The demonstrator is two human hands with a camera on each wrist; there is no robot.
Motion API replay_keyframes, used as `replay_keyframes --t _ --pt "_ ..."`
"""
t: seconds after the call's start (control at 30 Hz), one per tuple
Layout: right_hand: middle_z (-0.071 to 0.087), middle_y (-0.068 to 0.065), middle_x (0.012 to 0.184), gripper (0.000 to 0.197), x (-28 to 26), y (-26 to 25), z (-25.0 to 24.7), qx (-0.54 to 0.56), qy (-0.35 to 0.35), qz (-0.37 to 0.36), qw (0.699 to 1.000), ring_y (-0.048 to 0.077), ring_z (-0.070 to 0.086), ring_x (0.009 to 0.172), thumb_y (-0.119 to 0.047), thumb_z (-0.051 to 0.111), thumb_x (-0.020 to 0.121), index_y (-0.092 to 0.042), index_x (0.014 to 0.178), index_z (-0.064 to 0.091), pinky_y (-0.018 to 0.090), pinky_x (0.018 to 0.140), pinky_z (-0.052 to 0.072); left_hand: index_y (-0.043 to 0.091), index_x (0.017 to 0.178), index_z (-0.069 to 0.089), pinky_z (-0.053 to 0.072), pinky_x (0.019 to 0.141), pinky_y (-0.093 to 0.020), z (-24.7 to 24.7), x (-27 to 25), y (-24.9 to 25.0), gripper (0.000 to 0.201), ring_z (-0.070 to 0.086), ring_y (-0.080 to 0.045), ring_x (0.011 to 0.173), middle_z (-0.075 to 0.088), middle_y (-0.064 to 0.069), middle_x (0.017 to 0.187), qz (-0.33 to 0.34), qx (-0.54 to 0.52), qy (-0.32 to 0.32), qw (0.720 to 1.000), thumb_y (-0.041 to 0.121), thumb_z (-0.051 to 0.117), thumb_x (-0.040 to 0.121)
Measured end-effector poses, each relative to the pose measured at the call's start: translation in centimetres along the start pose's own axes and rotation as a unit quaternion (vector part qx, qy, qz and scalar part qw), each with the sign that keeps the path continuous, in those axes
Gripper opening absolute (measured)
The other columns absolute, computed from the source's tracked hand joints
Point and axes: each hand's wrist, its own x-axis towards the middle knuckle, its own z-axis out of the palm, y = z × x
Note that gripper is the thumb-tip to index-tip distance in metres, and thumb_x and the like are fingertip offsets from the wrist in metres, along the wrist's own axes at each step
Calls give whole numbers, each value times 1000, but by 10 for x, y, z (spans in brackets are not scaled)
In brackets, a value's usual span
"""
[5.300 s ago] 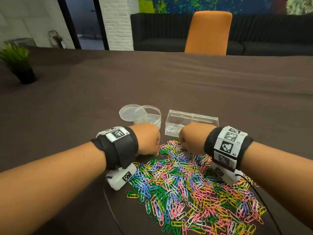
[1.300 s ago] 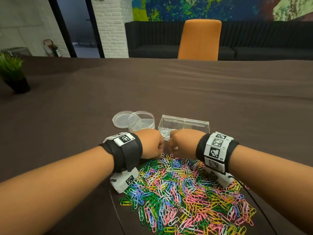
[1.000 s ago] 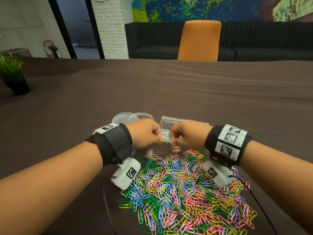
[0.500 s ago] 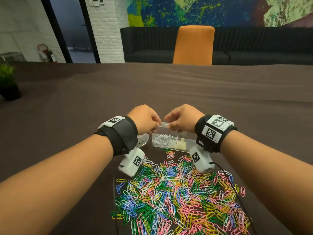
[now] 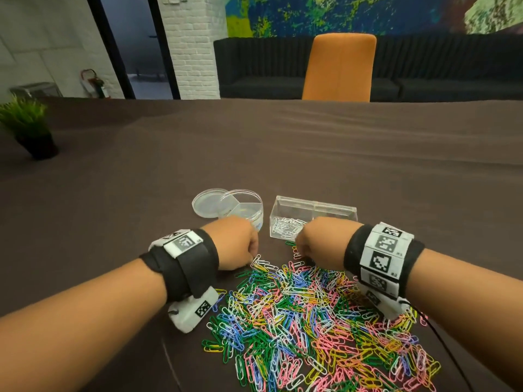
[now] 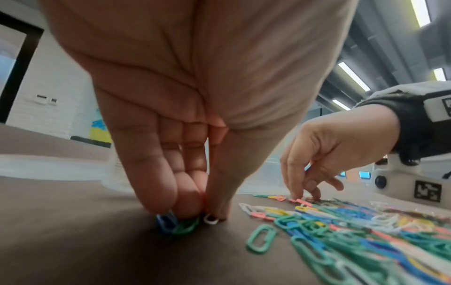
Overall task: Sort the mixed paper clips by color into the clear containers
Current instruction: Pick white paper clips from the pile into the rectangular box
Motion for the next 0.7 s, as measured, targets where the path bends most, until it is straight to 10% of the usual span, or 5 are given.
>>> replay_keyframes --t 0.53,0.7 --pt "67 4 87 14 9 -5 4 -18 21 55 998 29 65 81 -19 58 89 -20 94 71 33 73 56 22 93 69 45 72 -22 -2 0 -21 12 58 -11 76 59 14 73 -26 -7 -10 1000 22 74 82" --pt "65 -6 85 4 4 1 -1 47 55 50 996 18 59 81 -26 65 88 -26 90 69 21 62 37 25 100 68 45 73 -21 -2 -6 -26 23 57 -13 81 56 17 74 -11 0 9 1000 11 56 87"
